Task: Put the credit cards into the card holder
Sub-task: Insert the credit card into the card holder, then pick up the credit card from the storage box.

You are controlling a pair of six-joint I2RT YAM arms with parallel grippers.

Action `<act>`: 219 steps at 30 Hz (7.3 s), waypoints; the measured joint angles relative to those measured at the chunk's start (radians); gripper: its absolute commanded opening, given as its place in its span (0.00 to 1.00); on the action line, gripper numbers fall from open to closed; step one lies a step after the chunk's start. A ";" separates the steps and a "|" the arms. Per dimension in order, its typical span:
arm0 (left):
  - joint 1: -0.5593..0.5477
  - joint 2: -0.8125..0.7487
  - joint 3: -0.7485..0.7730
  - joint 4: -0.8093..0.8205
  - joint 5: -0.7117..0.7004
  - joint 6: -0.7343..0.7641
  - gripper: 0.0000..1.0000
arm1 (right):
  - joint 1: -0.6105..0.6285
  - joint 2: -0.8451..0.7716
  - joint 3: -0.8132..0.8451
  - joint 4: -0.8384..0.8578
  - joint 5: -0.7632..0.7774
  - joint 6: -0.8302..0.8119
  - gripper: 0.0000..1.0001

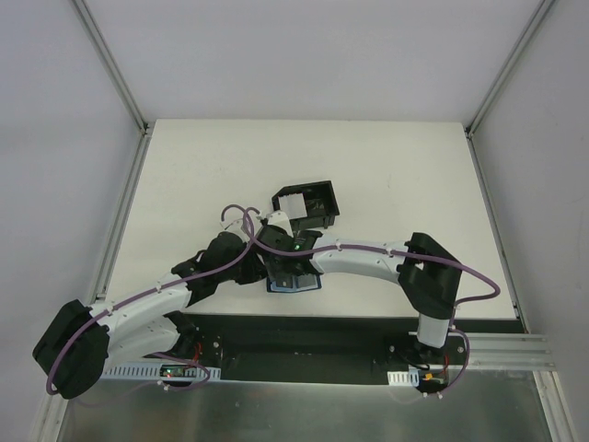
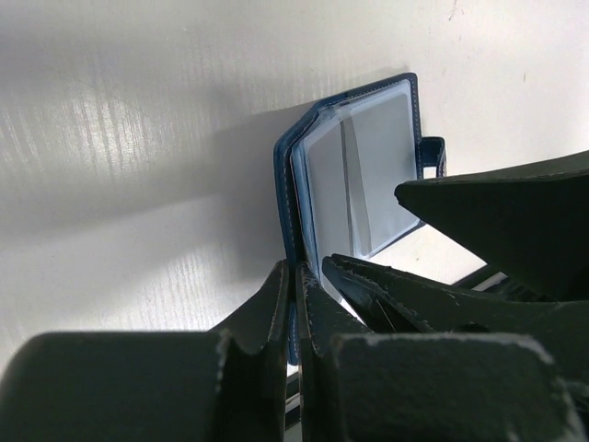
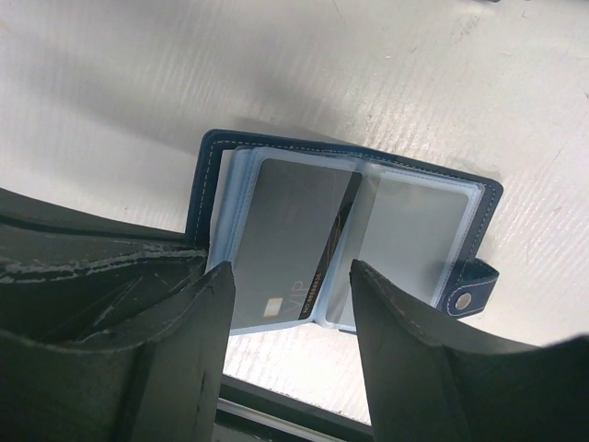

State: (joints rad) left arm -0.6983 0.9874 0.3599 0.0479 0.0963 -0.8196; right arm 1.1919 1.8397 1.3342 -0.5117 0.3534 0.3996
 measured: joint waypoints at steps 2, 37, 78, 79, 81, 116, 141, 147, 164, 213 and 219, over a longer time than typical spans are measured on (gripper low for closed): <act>0.000 -0.003 0.000 0.000 0.000 0.000 0.00 | 0.000 0.001 0.000 0.002 -0.001 0.000 0.56; 0.000 -0.006 -0.006 0.001 0.000 0.000 0.00 | 0.004 0.016 -0.008 -0.040 0.036 0.008 0.54; 0.000 0.010 -0.027 0.017 -0.031 -0.011 0.00 | -0.090 -0.295 -0.308 -0.007 0.097 0.083 0.53; 0.000 0.010 -0.027 0.017 -0.031 -0.011 0.00 | -0.099 -0.307 -0.308 -0.006 0.093 0.079 0.53; 0.000 0.016 -0.027 0.018 -0.034 -0.011 0.00 | -0.120 -0.337 -0.310 0.008 0.080 0.069 0.53; 0.000 0.039 -0.026 0.013 -0.053 -0.010 0.00 | -0.178 -0.182 -0.261 -0.024 -0.026 -0.017 0.48; 0.000 0.031 -0.026 0.009 -0.053 -0.010 0.00 | -0.135 -0.304 -0.515 0.273 -0.064 0.013 0.51; 0.000 0.031 -0.026 0.002 -0.053 -0.010 0.00 | -0.118 -0.329 -0.555 0.299 -0.024 0.042 0.51; 0.000 0.031 -0.026 -0.008 -0.054 -0.010 0.00 | -0.118 -0.376 -0.624 0.352 0.008 0.079 0.51; 0.000 0.026 -0.026 -0.008 -0.053 -0.009 0.00 | -0.195 -0.371 -0.654 0.309 0.185 0.276 0.33; 0.000 0.029 -0.021 -0.010 -0.053 -0.002 0.00 | -0.200 -0.317 -0.575 0.225 0.163 0.225 0.32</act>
State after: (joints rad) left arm -0.6983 1.0164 0.3389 0.0383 0.0433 -0.8219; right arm 0.9916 1.5230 0.7597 -0.2871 0.5163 0.6250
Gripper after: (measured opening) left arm 0.006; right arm 0.319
